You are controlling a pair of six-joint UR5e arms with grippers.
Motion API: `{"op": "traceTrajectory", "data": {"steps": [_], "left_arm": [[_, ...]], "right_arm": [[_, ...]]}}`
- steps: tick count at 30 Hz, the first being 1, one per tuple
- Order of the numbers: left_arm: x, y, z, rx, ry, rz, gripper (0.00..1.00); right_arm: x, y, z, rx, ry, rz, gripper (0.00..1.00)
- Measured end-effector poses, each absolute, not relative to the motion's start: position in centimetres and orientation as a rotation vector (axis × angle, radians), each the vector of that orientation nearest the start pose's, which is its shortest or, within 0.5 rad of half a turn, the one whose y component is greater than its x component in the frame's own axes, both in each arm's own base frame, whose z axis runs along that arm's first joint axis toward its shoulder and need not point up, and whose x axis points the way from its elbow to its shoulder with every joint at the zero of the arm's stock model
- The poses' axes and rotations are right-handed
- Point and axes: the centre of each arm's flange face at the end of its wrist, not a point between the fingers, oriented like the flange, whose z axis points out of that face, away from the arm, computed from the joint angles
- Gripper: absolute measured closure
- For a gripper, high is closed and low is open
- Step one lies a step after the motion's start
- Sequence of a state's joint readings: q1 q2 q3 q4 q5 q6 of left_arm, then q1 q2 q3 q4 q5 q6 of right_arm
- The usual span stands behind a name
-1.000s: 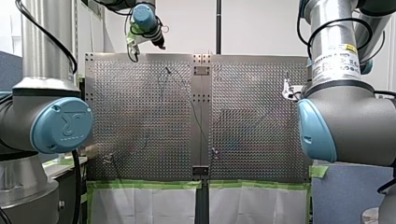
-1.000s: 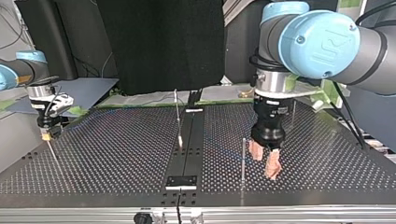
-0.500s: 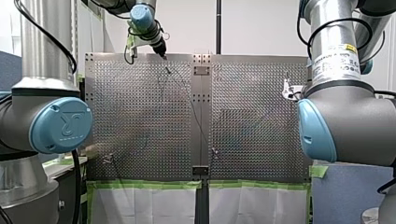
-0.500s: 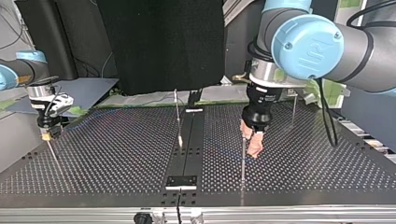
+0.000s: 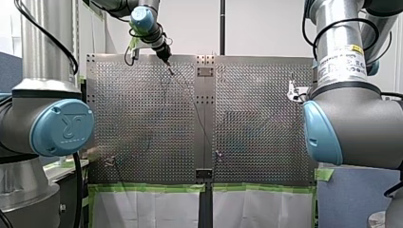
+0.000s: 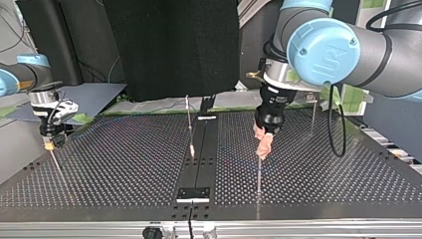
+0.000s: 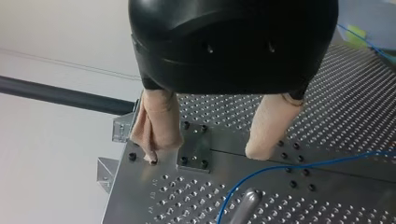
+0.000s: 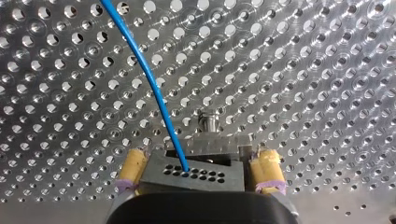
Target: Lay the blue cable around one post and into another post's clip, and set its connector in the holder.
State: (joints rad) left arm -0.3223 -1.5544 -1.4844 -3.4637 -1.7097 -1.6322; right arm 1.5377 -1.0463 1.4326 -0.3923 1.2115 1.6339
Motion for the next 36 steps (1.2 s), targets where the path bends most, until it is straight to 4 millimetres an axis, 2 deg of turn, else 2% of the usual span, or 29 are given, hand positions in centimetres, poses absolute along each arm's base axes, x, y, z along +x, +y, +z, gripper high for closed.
{"op": "traceTrajectory", "data": {"steps": [9,23,36], "left_arm": [[39.7,-25.5,50.9,0.109,1.786,-0.126,0.02],[40.2,-24.3,51.1,-0.035,1.771,-0.112,0.02],[40.4,-23.9,51.1,-0.055,1.769,-0.099,0.02]], "right_arm": [[14.6,-67.5,28.3,1.42,-1.086,1.492,0.0],[14.6,-67.5,28.3,1.42,-1.086,1.492,0.0],[14.6,-67.5,28.3,1.42,-1.086,1.492,0.0]]}}
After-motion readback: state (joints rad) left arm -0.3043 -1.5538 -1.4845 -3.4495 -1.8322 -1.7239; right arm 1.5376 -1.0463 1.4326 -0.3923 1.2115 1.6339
